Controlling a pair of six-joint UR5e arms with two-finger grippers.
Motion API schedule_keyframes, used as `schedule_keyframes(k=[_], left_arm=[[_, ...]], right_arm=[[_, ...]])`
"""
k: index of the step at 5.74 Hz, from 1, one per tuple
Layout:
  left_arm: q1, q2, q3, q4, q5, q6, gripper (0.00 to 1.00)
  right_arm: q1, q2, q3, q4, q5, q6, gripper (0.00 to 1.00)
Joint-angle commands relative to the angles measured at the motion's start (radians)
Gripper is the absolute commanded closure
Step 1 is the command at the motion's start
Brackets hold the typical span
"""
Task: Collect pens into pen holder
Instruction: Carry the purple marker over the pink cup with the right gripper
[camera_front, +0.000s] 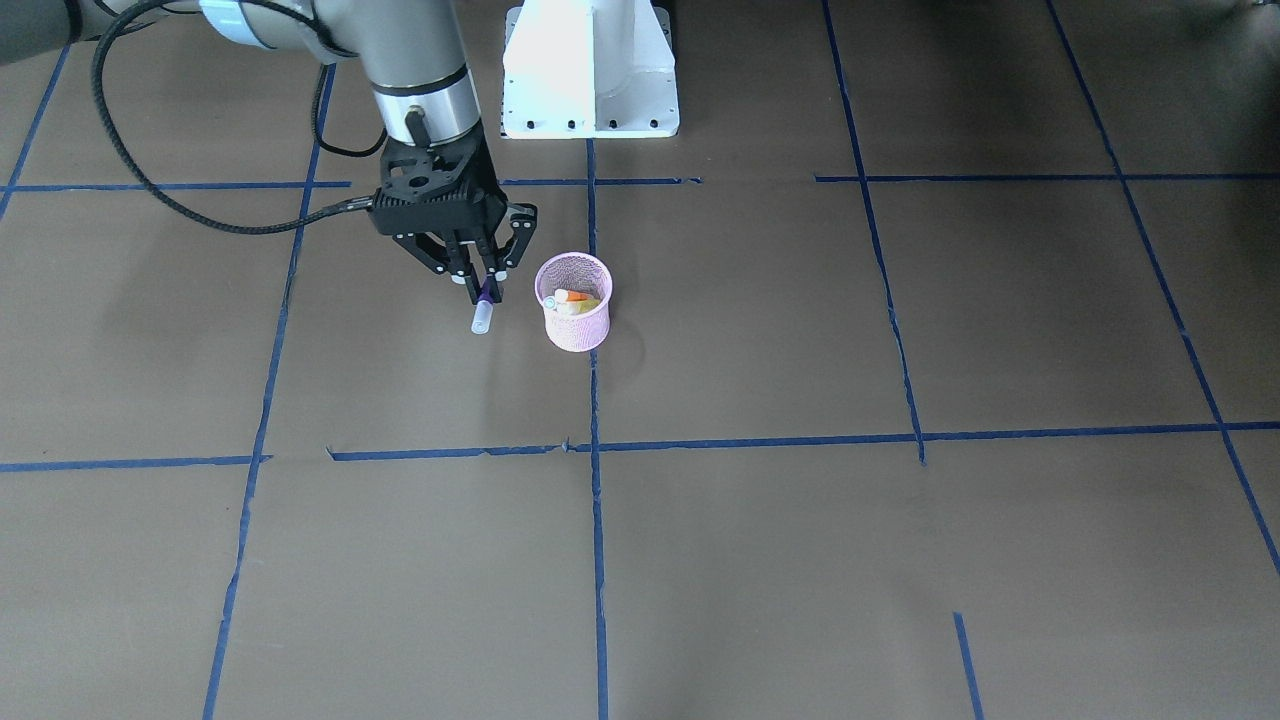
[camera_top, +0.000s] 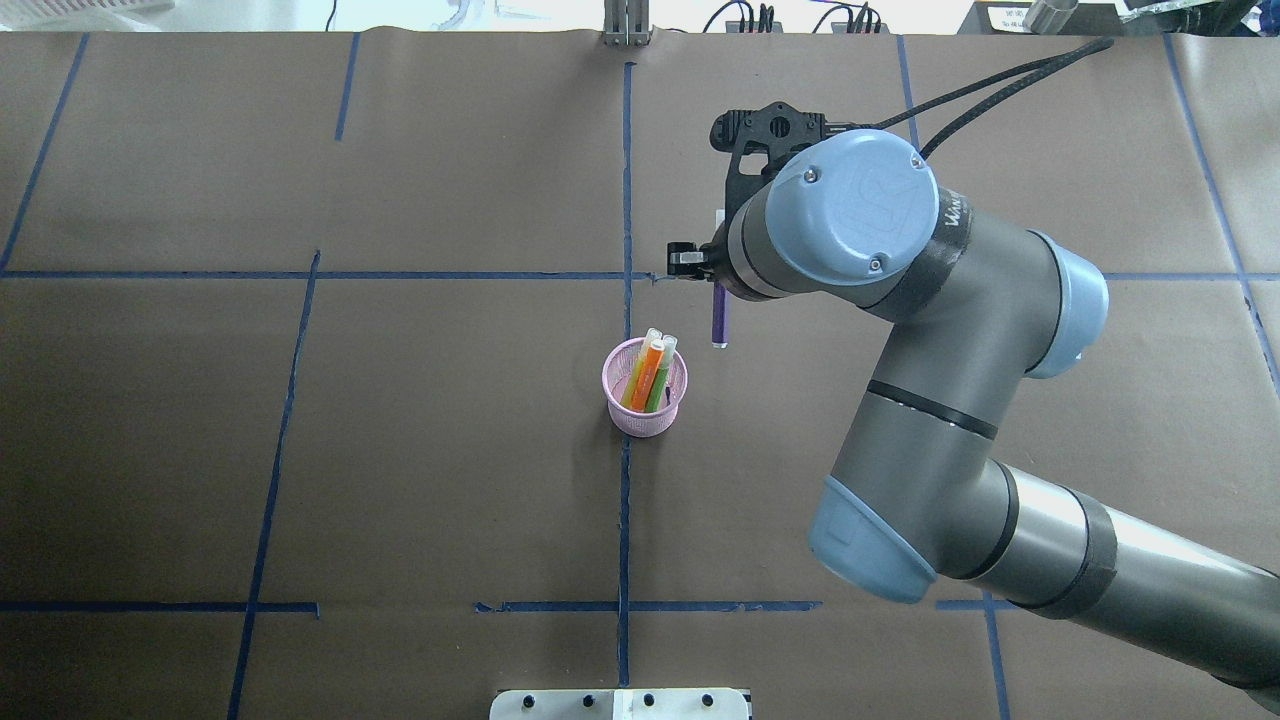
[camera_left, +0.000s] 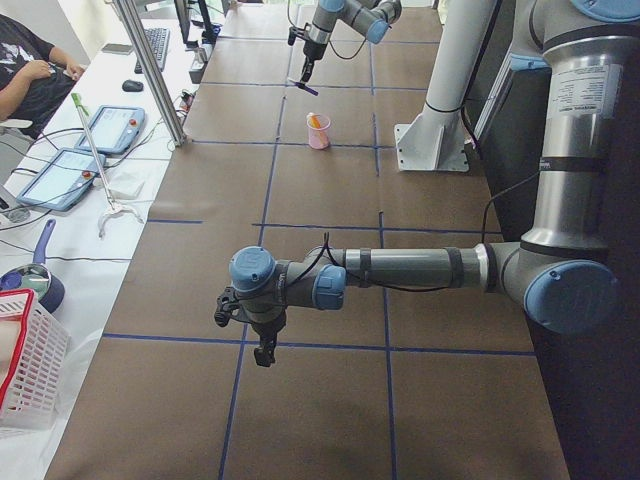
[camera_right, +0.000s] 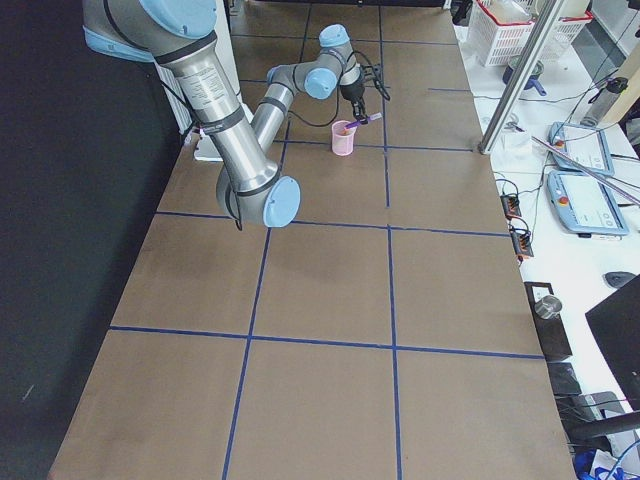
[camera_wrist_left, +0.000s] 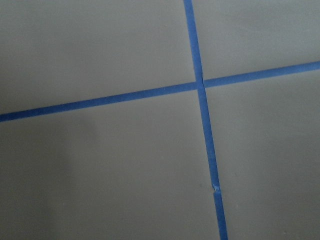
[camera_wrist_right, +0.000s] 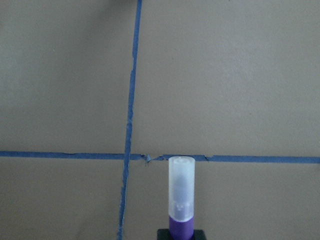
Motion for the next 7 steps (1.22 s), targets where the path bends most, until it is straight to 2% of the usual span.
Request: schedule_keyframes(k=[1,2,4,5,6,7], left_arm=[[0.001,0.016,-0.006,-0.001,0.002,-0.001,0.00],[0.001,0.016,-0.006,0.000,0.002,0.001,0.00],[0.001,0.016,-0.006,0.000,0.002,0.002,0.00],[0.001,0.018,-0.006,0.000,0.002,0.005,0.00],[0.001,0.018,-0.005,0.000,0.002,0.006,0.00],[0.001,0.018,-0.005,0.000,0.002,0.006,0.00]], right_arm=[[-0.053,0.038,0.006,0.018,-0.154,0.002,1.00],[-0.152,0.020,-0.003,0.129,-0.304,0.003,1.00],[-0.267,-0.023,-0.010,0.176,-0.519,0.006,1.00],[-0.294,-0.037,-0.023,0.214,-0.558,0.008,1.00],[-0.308,-0.076,-0.081,0.330,-0.579,0.030,1.00],[-0.308,-0.072,-0.132,0.409,-0.584,0.032,1.00]])
